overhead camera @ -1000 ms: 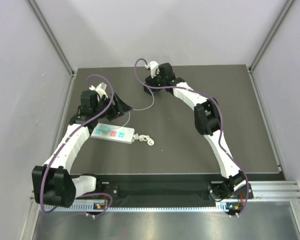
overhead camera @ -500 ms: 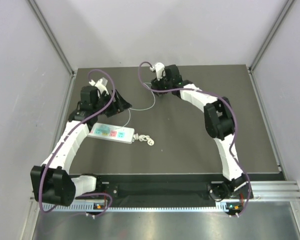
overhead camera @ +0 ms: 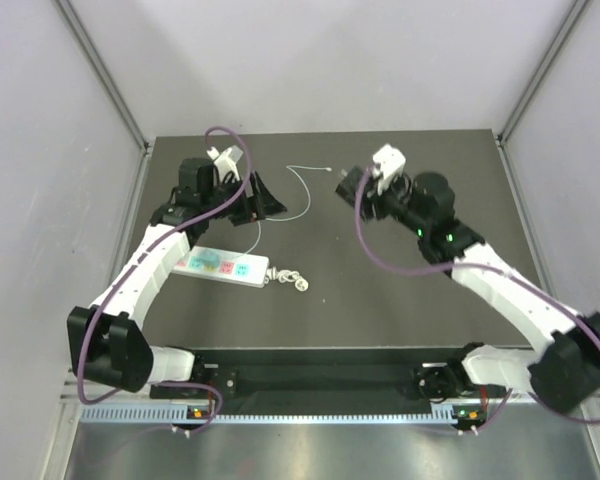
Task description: Insert the plug
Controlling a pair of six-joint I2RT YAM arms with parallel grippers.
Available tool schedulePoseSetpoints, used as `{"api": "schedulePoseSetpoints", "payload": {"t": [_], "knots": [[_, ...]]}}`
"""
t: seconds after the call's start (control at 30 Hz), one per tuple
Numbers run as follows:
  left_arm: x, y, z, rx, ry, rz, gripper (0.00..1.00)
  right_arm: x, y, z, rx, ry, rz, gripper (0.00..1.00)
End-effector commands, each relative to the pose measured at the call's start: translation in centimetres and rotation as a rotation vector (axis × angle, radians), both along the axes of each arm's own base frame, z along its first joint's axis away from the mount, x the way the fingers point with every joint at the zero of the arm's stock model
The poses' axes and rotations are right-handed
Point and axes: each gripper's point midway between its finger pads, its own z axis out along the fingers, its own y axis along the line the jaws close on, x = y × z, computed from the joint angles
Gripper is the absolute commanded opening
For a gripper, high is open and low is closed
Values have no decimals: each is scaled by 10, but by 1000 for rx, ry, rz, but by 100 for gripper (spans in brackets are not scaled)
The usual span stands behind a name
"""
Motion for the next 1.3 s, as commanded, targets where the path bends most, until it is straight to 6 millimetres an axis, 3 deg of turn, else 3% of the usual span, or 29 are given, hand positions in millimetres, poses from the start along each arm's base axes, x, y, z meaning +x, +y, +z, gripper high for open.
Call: {"api": "schedulePoseSetpoints", "payload": {"t": [0.0,0.03,0.07,0.13,0.2,0.33,0.6,0.87,1.03,1.07,1.2,1.23,1.27], "knots": [[-19,-30,55,-126,-142,-126,82,-58,30,33,152,-166,164,0],[-24,-35,66,-140,-182,-145,85,-71,39,37,172,-189,198,0],[-34,-46,71,-148,-191,-184,86,-80,41,27,169,-180,215,0],[-44,-56,77,-157,-207,-223,88,-98,48,38,195,-217,250,0],[-56,-69,84,-178,-207,-280,89,-111,51,44,214,-239,277,0],[-66,-77,90,-169,-216,-308,89,-130,65,51,231,-263,325,0],[-63,-78,70,-110,-190,-294,89,-133,72,58,258,-311,317,0],[-65,-92,69,-209,-167,-344,80,-136,86,55,279,-299,366,0],[-78,-103,77,-348,-120,-418,75,-137,90,47,281,-295,380,0],[-80,-103,74,-361,-105,-423,72,-136,90,45,279,-292,381,0],[-81,-107,77,-398,-71,-436,39,-135,93,37,273,-263,381,2],[-80,-107,77,-402,-62,-434,12,-133,92,36,275,-258,372,9],[-80,-108,78,-413,-39,-428,1,-134,91,31,282,-245,367,30]]}}
